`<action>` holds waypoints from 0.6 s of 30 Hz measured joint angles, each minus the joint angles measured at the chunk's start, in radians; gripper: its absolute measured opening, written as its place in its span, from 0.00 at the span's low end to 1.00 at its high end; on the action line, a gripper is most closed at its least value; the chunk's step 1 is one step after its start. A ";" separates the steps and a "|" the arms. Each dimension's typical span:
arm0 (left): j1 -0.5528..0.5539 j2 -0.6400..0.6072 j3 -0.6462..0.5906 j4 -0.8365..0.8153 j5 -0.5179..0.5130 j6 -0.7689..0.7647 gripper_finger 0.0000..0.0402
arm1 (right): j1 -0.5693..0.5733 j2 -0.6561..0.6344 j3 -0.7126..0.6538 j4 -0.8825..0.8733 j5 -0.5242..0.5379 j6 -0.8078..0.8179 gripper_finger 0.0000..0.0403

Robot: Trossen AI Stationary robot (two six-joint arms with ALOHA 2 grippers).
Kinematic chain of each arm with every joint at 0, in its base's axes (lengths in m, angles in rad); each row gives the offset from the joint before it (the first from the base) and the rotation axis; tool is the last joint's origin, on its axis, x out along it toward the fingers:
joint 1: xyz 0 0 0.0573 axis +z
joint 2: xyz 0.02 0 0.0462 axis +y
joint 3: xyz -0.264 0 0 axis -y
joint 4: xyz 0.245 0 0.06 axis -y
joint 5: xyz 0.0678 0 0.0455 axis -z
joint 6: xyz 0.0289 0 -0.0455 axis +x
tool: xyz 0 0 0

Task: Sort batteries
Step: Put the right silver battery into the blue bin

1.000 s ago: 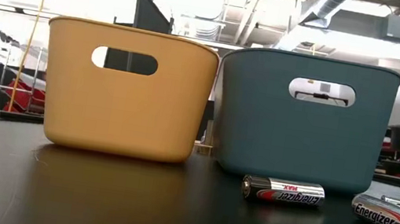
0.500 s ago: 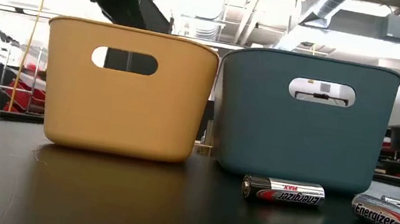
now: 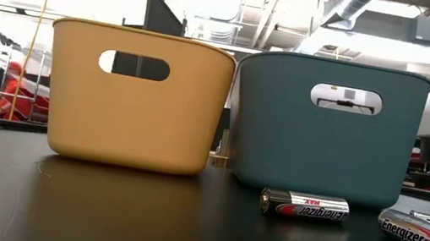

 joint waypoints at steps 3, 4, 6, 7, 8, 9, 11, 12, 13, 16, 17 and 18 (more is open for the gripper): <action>-0.052 0.000 0.013 0.028 -0.031 0.012 0.33 | 0.036 0.036 0.000 -0.044 0.025 0.059 0.26; -0.067 0.000 0.013 0.033 -0.045 0.012 0.32 | 0.050 0.053 0.001 -0.066 0.050 0.089 0.27; -0.102 0.001 0.013 0.027 -0.087 0.003 0.31 | 0.084 0.097 0.016 -0.132 0.108 0.163 0.30; -0.120 0.001 0.013 0.027 -0.115 -0.005 0.31 | 0.103 0.124 0.026 -0.154 0.137 0.198 0.32; -0.137 0.001 0.013 0.026 -0.143 -0.014 0.30 | 0.123 0.151 0.038 -0.167 0.162 0.227 0.34; -0.153 0.001 0.013 0.026 -0.167 -0.022 0.30 | 0.144 0.179 0.050 -0.176 0.178 0.254 0.36; -0.183 0.001 0.013 0.024 -0.206 -0.034 0.30 | 0.184 0.236 0.080 -0.175 0.188 0.294 0.40; -0.195 0.001 0.013 0.023 -0.218 -0.040 0.29 | 0.205 0.267 0.098 -0.172 0.199 0.314 0.42; -0.206 0.001 0.013 0.022 -0.234 -0.047 0.29 | 0.225 0.296 0.116 -0.174 0.212 0.331 0.44; -0.232 0.001 0.013 0.022 -0.258 -0.070 0.29 | 0.280 0.386 0.184 -0.227 0.240 0.403 0.46; -0.239 0.001 0.013 0.022 -0.261 -0.078 0.29 | 0.295 0.416 0.209 -0.260 0.249 0.438 0.46; -0.244 0.001 0.013 0.021 -0.263 -0.082 0.29 | 0.309 0.444 0.234 -0.296 0.258 0.476 0.47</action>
